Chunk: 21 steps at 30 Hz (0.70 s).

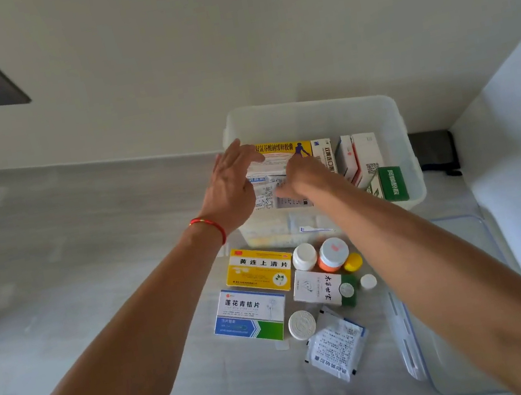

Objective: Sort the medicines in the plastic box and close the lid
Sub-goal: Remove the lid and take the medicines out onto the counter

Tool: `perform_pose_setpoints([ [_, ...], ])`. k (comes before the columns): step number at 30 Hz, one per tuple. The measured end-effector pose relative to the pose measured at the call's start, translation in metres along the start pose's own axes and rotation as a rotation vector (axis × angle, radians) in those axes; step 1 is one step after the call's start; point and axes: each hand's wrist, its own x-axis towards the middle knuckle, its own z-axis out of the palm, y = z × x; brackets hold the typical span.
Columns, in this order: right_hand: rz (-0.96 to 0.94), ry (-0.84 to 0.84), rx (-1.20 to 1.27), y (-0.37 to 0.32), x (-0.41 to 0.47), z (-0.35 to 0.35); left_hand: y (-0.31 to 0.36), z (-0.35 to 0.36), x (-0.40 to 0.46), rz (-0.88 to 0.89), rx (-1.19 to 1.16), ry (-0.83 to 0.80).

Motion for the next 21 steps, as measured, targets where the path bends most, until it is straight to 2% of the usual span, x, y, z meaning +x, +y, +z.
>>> perform_pose_setpoints([
  [4,0.048,0.039,0.172,-0.008,0.007,0.008,-0.001,0.001,-0.002,-0.008,-0.061,0.025],
  [9,0.016,-0.094,0.299,-0.019,0.011,0.005,-0.001,0.002,-0.002,-0.039,-0.113,0.060],
  [12,-0.013,-0.085,0.361,-0.020,0.006,0.002,-0.001,0.002,-0.002,-0.028,-0.102,0.056],
  [15,-0.067,0.037,0.478,-0.005,-0.006,-0.008,-0.002,0.002,-0.003,-0.031,-0.098,0.063],
  [18,-0.096,0.265,0.673,0.027,-0.039,-0.033,-0.004,0.002,-0.002,-0.030,-0.089,0.053],
  [21,-0.141,0.467,0.987,0.062,-0.088,-0.054,-0.005,0.000,0.004,-0.032,-0.072,-0.003],
])
